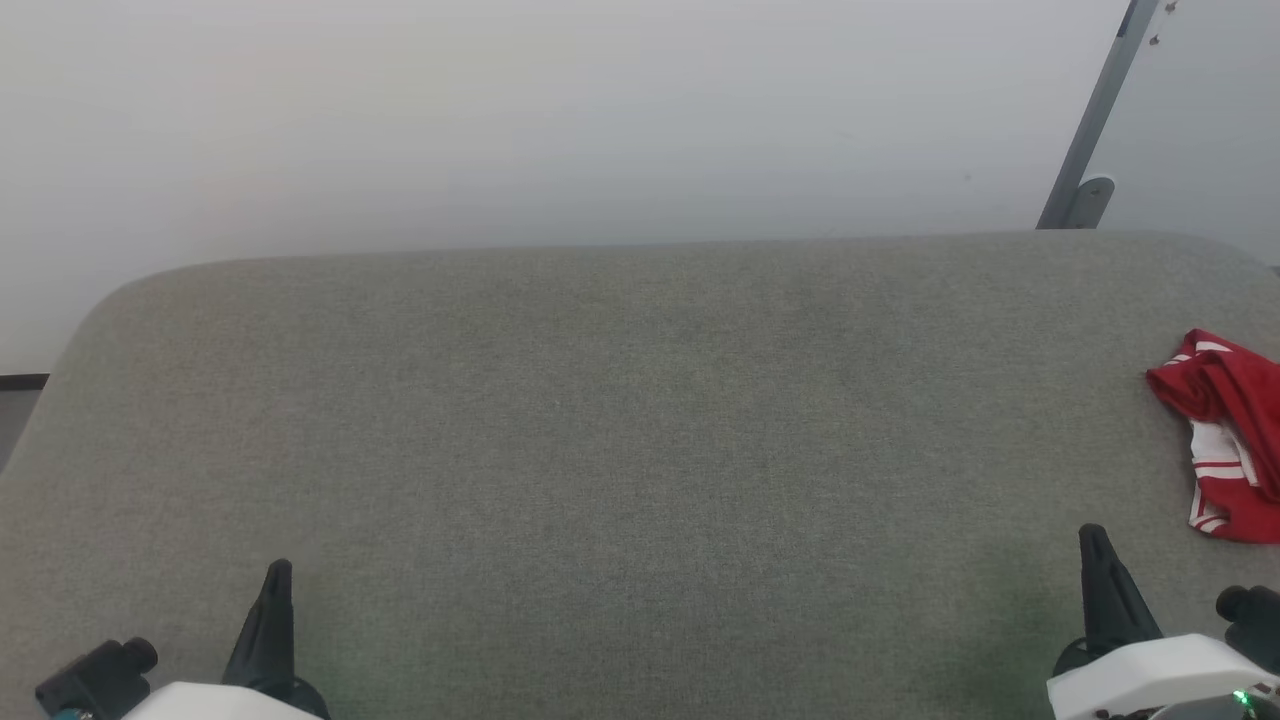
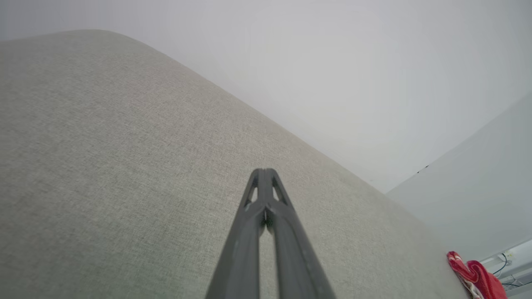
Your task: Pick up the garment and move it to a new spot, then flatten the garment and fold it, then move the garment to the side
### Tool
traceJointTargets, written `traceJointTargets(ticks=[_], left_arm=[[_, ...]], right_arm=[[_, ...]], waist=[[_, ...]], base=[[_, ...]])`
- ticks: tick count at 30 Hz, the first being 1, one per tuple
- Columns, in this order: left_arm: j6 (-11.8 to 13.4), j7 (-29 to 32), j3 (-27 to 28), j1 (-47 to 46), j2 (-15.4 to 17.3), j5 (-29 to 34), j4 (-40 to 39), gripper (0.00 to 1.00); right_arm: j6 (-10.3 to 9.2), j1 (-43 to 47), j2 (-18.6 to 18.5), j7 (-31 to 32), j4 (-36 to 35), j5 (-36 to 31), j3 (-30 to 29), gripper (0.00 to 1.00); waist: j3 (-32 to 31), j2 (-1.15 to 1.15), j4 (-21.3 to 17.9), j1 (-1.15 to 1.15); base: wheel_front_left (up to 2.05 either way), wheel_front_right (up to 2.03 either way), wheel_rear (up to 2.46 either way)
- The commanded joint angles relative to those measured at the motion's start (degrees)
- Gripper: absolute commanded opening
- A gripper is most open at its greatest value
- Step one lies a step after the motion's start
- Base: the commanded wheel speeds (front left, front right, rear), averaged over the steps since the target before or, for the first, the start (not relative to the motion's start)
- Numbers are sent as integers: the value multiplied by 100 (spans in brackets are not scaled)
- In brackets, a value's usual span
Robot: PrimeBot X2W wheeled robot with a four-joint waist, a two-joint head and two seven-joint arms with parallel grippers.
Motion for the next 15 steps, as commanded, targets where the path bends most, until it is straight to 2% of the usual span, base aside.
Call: traceJointTargets(ticks=[1, 15], left_arm=[[-3, 37, 48, -178, 38, -152, -70, 0], [-6, 332, 85, -363, -129, -1085, -55, 0]], right_arm=[[1, -187, -17, 42, -72, 211, 16, 0], [1, -320, 6, 333, -51, 1429, 56, 0]], waist=[[2, 0, 1, 0], [32, 0, 4, 0]], base=[[0, 0, 0], [0, 0, 0]])
